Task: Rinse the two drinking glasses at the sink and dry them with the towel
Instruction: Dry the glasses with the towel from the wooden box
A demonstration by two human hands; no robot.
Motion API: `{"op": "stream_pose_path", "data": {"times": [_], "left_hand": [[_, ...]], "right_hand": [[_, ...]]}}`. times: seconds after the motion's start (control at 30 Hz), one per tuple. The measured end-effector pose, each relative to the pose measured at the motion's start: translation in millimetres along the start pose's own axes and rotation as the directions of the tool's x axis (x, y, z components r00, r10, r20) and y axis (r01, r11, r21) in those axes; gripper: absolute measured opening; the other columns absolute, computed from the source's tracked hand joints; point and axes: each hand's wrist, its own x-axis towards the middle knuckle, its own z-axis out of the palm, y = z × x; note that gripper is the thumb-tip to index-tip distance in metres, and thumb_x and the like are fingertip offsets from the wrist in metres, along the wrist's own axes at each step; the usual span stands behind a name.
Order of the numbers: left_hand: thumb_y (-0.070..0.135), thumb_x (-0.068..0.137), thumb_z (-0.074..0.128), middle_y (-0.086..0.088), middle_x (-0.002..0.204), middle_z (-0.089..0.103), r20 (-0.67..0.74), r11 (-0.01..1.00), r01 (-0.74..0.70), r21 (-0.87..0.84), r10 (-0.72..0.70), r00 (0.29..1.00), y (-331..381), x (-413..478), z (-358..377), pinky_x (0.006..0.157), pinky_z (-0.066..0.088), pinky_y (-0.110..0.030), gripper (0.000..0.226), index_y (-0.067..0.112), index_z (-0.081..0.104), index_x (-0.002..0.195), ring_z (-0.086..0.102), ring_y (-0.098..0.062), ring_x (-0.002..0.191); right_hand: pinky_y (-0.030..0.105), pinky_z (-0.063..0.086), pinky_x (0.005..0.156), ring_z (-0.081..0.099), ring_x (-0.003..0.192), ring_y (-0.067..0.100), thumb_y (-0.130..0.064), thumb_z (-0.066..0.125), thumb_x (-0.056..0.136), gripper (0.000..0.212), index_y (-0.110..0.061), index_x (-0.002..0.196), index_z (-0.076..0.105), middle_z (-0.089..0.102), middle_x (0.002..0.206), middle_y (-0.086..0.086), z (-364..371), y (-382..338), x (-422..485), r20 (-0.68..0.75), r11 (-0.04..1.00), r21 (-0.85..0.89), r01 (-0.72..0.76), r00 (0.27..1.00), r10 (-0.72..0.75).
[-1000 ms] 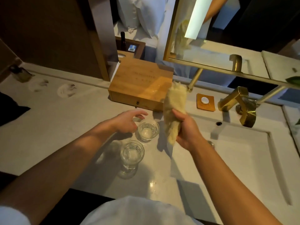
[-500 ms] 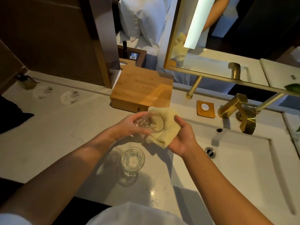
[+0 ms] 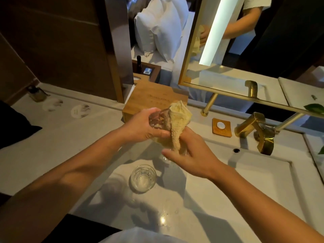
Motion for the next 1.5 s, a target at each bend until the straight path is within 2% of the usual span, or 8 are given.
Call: {"op": "stream_pose_path", "data": {"times": [0.23,0.67,0.87,0.93,1.03,1.1,1.33,1.5], "left_hand": [[0.033,0.072,0.084,0.011,0.103,0.073,0.117,0.999,0.033,-0.006,-0.033,0.993,12,-19,-1,0.085,0.056,-0.031,0.046,0.026,0.066,0.113,0.069,-0.007,0.099],[-0.007,0.067,0.085,-0.014,0.103,0.068,0.254,0.992,0.081,0.095,-0.103,0.962,50,-54,-24,0.077,0.063,-0.044,0.053,0.007,0.064,0.113,0.07,-0.027,0.096],[0.019,0.061,0.092,0.008,0.097,0.065,0.096,0.907,-0.128,0.401,0.097,0.991,66,-63,-20,0.072,0.058,-0.027,0.062,0.022,0.063,0.115,0.065,-0.008,0.087],[0.029,0.06,0.093,0.009,0.101,0.065,0.056,0.785,-0.265,0.56,0.283,0.958,64,-64,-13,0.073,0.057,-0.031,0.067,0.023,0.062,0.119,0.062,-0.006,0.089],[0.028,0.068,0.091,-0.006,0.109,0.067,-0.004,0.572,-0.446,0.689,0.618,0.786,47,-65,6,0.074,0.056,-0.039,0.063,0.011,0.062,0.122,0.063,-0.019,0.094],[0.025,0.069,0.09,-0.014,0.112,0.066,-0.085,0.49,-0.428,0.759,0.727,0.681,41,-66,17,0.073,0.054,-0.04,0.065,0.003,0.062,0.123,0.062,-0.026,0.095],[0.03,0.068,0.089,-0.001,0.112,0.065,0.08,0.508,-0.478,0.717,0.62,0.78,79,-61,-7,0.079,0.057,-0.035,0.069,0.015,0.056,0.126,0.062,-0.015,0.096],[0.023,0.058,0.088,-0.004,0.088,0.068,0.452,0.863,-0.351,0.363,0.167,0.876,101,-55,-26,0.07,0.06,-0.044,0.049,0.018,0.061,0.099,0.069,-0.022,0.079]], "right_hand": [[0.047,0.052,0.073,0.06,0.081,0.022,-0.016,0.078,0.073,0.026,-0.012,0.096,0.067,0.066,0.093,0.005,-25,-5,4,0.212,0.994,-0.107,-0.002,0.977,0.024],[0.017,0.04,0.069,0.049,0.078,0.011,-0.007,0.083,0.07,0.036,-0.009,0.1,0.064,0.065,0.092,0.007,-39,-32,14,0.379,0.796,-0.398,0.457,0.872,-0.311],[0.024,0.057,0.068,0.065,0.075,0.012,0.003,0.079,0.075,0.026,-0.019,0.085,0.069,0.068,0.082,-0.003,-48,-65,18,0.332,0.995,0.045,-0.088,0.941,0.068],[0.031,0.062,0.075,0.071,0.082,0.017,0.013,0.079,0.066,0.036,-0.012,0.091,0.072,0.073,0.086,0.004,-46,-65,13,0.374,0.871,0.355,-0.339,0.906,0.2],[0.044,0.06,0.086,0.072,0.092,0.027,0.02,0.061,0.059,0.049,-0.007,0.097,0.075,0.073,0.095,0.013,-42,-62,7,0.446,0.295,0.806,-0.513,0.854,0.267],[0.045,0.06,0.085,0.072,0.09,0.027,0.018,0.06,0.059,0.047,-0.009,0.094,0.076,0.072,0.095,0.013,-42,-63,6,0.403,0.242,0.85,-0.468,0.873,0.274],[0.014,0.051,0.057,0.063,0.063,0.002,0.009,0.08,0.069,0.028,-0.015,0.075,0.066,0.063,0.066,-0.008,-62,-81,-3,0.087,0.971,0.203,-0.125,0.99,0.109],[0.006,0.036,0.053,0.043,0.055,0.008,-0.009,0.078,0.068,0.015,-0.01,0.062,0.065,0.049,0.065,-0.008,-66,-73,-2,0.329,0.78,-0.326,0.535,0.837,-0.436]]}}
